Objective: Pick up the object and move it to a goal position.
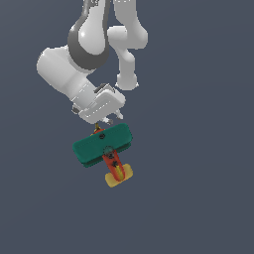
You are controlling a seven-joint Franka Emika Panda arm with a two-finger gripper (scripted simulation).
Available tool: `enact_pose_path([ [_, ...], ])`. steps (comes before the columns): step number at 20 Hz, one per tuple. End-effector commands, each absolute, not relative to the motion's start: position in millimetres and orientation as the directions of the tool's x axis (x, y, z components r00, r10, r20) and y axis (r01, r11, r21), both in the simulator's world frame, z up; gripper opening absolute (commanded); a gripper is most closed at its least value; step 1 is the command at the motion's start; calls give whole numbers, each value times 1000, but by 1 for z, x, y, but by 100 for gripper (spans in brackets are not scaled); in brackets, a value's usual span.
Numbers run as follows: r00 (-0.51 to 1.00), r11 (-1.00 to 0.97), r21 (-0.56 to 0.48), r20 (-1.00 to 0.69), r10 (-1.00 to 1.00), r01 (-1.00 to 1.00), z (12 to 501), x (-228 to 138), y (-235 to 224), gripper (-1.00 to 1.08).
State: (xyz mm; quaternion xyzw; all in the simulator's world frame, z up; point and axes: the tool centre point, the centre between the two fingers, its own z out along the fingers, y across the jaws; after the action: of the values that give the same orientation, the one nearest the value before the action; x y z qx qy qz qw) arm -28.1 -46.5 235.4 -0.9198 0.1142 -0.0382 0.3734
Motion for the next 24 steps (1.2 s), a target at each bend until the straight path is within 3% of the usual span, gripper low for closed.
enact_pose_path([
  [1,967,-674,-715,-10,-256,-186,233,-26,-50,28],
  [24,945,-604,-774,22,-326,-190,227,-17,-76,28],
])
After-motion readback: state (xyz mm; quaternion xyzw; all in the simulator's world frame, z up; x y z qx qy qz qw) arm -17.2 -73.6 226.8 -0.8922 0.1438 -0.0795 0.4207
